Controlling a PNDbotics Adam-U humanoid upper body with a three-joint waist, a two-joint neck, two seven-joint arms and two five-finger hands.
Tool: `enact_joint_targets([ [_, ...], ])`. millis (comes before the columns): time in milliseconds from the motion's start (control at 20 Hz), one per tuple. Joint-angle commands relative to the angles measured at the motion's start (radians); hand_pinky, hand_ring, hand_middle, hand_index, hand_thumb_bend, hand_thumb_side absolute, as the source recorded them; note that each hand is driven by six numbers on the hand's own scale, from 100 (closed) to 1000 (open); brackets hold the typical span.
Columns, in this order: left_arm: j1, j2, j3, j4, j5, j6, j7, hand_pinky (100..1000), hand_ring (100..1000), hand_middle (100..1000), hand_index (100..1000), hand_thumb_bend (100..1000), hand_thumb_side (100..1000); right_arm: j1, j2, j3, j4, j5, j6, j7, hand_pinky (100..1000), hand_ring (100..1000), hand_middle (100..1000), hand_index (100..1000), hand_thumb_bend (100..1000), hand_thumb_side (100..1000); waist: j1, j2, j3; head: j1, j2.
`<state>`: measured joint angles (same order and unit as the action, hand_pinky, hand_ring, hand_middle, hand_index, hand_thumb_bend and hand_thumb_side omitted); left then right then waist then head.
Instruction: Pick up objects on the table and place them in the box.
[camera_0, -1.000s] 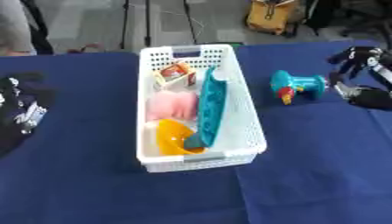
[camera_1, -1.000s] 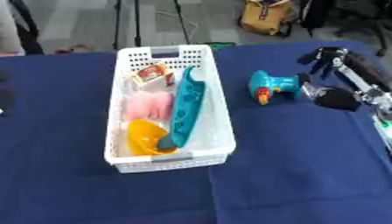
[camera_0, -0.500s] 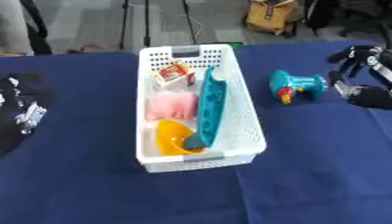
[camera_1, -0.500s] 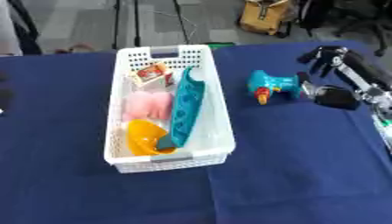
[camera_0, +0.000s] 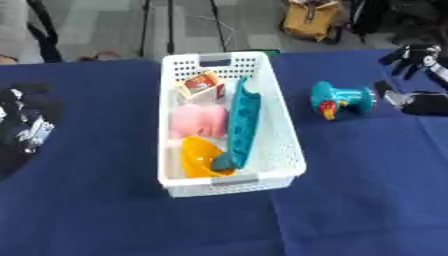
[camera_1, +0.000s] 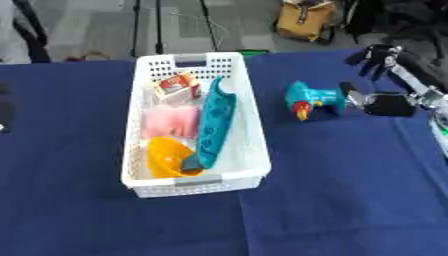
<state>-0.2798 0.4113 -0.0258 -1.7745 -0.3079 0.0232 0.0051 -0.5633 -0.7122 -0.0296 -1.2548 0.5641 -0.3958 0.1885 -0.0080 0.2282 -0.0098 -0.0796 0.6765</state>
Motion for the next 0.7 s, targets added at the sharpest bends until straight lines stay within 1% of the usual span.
enact_joint_targets([
  [50, -0.012, 0.008, -0.001, -0.012, 0.000, -0.001, -0.006, 478, 690, 757, 828, 594, 844, -0.065, -0.050, -0.005, 0.118, 0.051, -0.021, -0.001, 555, 666, 718, 807, 317, 470, 0.001, -0.022, 0.003, -0.003, -0.005],
  [150, -0.012, 0.007, -0.003, -0.012, 0.000, -0.002, -0.007, 479, 690, 757, 829, 594, 844, -0.097, -0.048, -0.005, 0.178, 0.090, -0.037, -0.011, 563, 677, 723, 811, 329, 461, 0.002, -0.022, 0.006, -0.003, -0.006],
  [250, -0.012, 0.007, -0.003, -0.012, 0.000, -0.002, -0.007, 479, 690, 757, 829, 594, 844, -0.111, -0.045, -0.006, 0.212, 0.118, -0.053, -0.027, 563, 677, 723, 811, 329, 461, 0.002, -0.022, 0.006, -0.003, -0.006],
  [300, -0.013, 0.007, -0.004, -0.012, 0.000, -0.002, -0.008, 479, 690, 757, 829, 592, 844, -0.127, -0.046, -0.003, 0.233, 0.142, -0.056, -0.028, 590, 714, 744, 818, 361, 443, 0.001, -0.023, 0.011, -0.004, -0.006],
  [400, -0.014, 0.008, -0.006, -0.013, 0.001, -0.002, -0.010, 479, 690, 757, 829, 592, 844, -0.159, -0.040, -0.002, 0.279, 0.200, -0.066, -0.036, 590, 714, 744, 818, 361, 443, 0.001, -0.023, 0.015, -0.005, -0.006],
  [550, -0.014, 0.008, -0.006, -0.013, 0.001, -0.002, -0.011, 479, 690, 757, 829, 592, 844, -0.172, -0.034, -0.004, 0.312, 0.244, -0.084, -0.060, 590, 714, 744, 818, 361, 443, 0.001, -0.023, 0.016, -0.005, -0.006],
  [600, -0.015, 0.008, -0.007, -0.013, 0.001, -0.003, -0.011, 479, 690, 757, 828, 591, 844, -0.177, -0.032, -0.005, 0.321, 0.253, -0.085, -0.063, 617, 750, 767, 830, 378, 434, 0.000, -0.023, 0.020, -0.006, -0.007],
  [700, -0.018, 0.008, -0.010, -0.014, 0.001, -0.004, -0.014, 479, 690, 757, 828, 590, 845, -0.211, -0.021, -0.006, 0.359, 0.279, -0.067, -0.046, 623, 758, 773, 832, 378, 433, -0.001, -0.022, 0.031, -0.010, -0.008],
])
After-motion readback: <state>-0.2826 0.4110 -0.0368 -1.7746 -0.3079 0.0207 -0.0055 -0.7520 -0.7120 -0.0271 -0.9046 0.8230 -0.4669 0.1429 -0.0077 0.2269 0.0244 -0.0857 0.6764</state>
